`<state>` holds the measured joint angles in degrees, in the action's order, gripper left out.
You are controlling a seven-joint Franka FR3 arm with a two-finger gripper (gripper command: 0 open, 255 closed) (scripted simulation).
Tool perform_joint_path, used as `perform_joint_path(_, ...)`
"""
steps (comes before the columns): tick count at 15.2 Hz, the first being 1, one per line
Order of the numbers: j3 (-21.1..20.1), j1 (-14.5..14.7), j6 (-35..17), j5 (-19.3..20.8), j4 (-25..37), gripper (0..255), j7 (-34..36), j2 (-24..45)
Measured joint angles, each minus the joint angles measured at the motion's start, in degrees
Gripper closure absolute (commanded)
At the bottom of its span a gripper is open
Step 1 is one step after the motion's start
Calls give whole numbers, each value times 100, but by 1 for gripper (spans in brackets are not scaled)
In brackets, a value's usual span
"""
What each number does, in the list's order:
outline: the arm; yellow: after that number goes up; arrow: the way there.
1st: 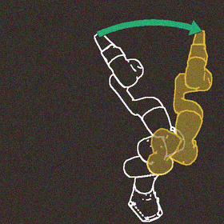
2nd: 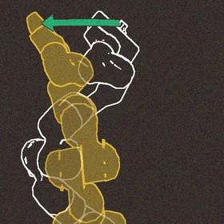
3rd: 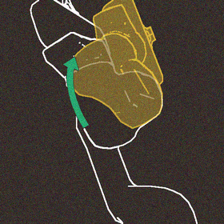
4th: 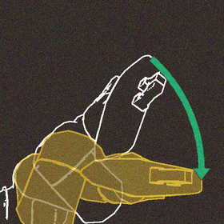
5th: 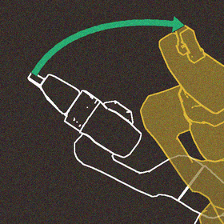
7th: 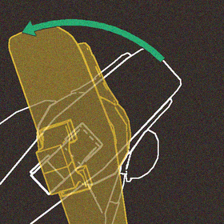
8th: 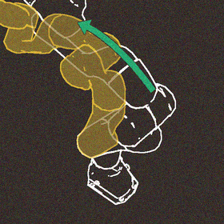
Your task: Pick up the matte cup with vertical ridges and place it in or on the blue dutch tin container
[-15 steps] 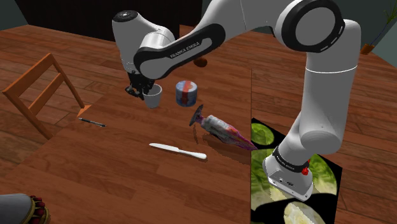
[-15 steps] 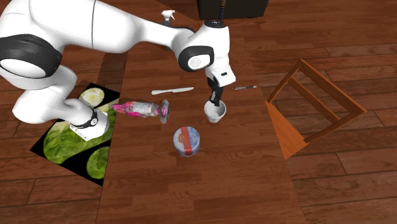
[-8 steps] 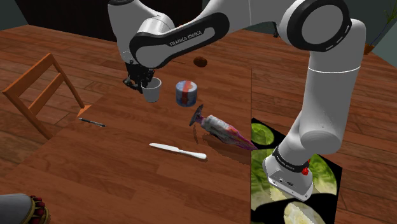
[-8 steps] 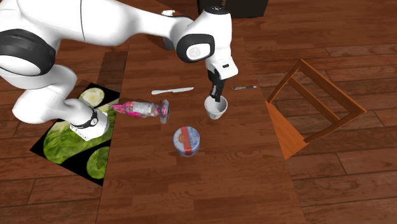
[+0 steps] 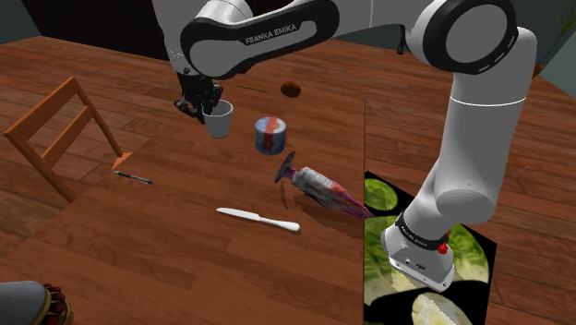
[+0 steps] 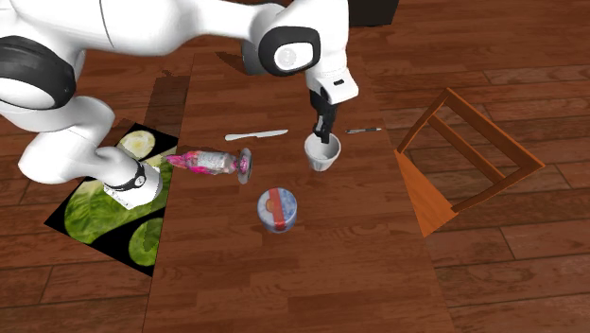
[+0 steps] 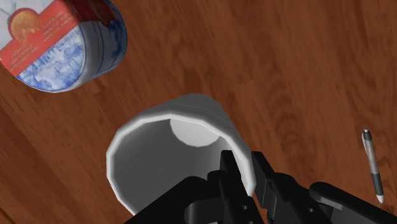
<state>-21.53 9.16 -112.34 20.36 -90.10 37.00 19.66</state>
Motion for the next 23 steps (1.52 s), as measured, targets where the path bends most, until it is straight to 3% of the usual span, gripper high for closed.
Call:
perform_joint_path(12, -39, 51, 846, -102, 814, 255, -220, -64)
perform_joint_path(23, 323, -890, 356, -915, -1175, 255, -1478, -1951)
